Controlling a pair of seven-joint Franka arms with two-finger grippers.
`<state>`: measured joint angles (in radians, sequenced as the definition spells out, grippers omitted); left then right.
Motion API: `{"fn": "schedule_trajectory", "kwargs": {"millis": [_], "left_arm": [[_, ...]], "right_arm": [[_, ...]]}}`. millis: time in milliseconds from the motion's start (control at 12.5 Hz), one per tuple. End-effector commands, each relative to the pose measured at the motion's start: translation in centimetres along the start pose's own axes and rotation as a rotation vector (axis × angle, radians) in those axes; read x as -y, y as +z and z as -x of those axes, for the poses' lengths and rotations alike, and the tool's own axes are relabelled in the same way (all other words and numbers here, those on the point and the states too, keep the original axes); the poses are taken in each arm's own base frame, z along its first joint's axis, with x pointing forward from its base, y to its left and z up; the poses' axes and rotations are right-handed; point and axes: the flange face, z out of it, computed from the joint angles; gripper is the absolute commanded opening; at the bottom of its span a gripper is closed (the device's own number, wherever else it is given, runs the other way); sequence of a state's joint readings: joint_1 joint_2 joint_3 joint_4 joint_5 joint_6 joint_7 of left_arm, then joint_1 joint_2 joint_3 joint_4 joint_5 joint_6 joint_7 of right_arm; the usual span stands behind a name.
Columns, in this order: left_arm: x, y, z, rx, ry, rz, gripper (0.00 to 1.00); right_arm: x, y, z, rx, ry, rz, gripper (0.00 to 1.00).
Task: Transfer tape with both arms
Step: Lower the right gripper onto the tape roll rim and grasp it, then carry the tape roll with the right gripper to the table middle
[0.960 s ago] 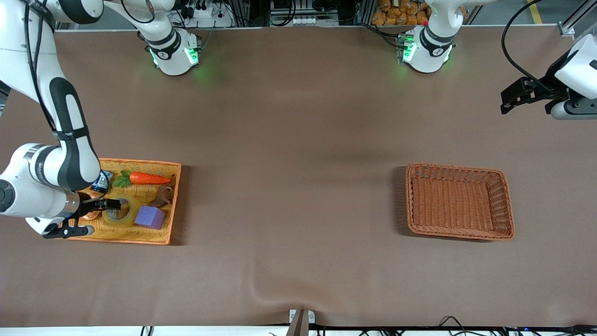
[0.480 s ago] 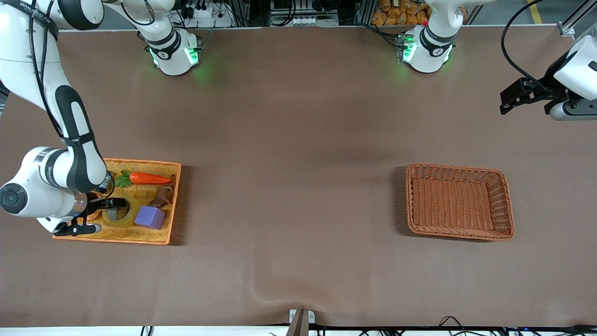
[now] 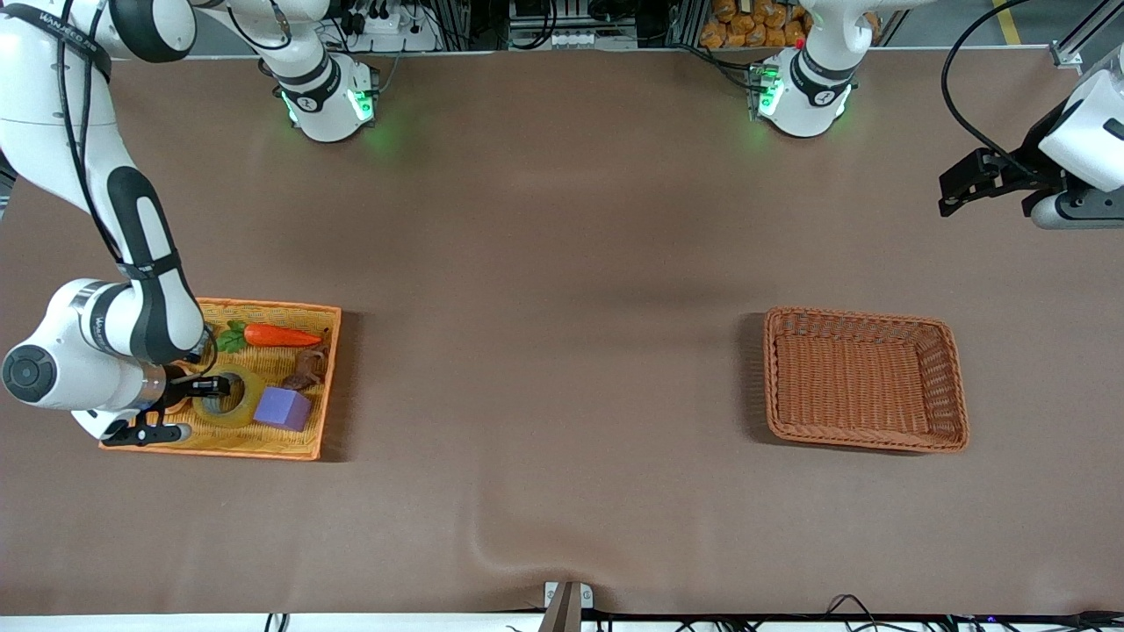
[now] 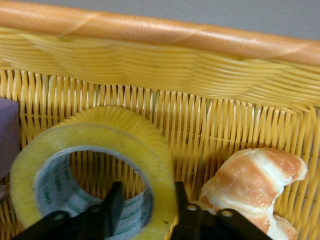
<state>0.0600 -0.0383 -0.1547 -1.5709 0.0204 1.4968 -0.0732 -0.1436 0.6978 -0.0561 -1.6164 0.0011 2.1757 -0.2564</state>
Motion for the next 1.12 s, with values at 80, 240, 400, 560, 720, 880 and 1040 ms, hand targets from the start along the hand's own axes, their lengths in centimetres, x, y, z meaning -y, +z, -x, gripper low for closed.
{"fn": "schedule_trajectory", "kwargs": {"millis": [80,240,400,560,720,880,1040], "left_arm": [[0.0,-0.2,0.0,-0.003,0.01,0.008,1.0],[-0.1,0.1,-0.2,0.003,0.011,0.009,1.0],[0.0,0.1,-0.3,0.003,0.01,0.009,1.0],[0.0,0.1,-0.2,0.003,0.01,0.009,1.0],[0.1,0.0,-0.2,0.002,0.008,0.009,1.0],[0.1,0.0,-0.2,0.002,0.007,0.009,1.0],[0.1,0.0,-0.2,0.0,0.007,0.009,1.0]], "right_arm": [[-0.6,-0.7,-0.1,-0.021,0.001,-0.019,0.0],[-1.0,-1.9,-0.1,-0.033,-0.006,-0.018,0.0],[-1.5,-5.6,0.3,-0.071,-0.044,-0.009,0.0],[-1.1,-10.2,1.0,-0.092,-0.055,-0.005,0.0],[0.3,-14.3,1.5,-0.111,-0.069,-0.003,0.0],[3.5,-16.7,1.1,-0.084,-0.093,-0.012,0.0],[8.4,-17.7,0.5,-0.046,-0.023,-0.043,0.0]]}}
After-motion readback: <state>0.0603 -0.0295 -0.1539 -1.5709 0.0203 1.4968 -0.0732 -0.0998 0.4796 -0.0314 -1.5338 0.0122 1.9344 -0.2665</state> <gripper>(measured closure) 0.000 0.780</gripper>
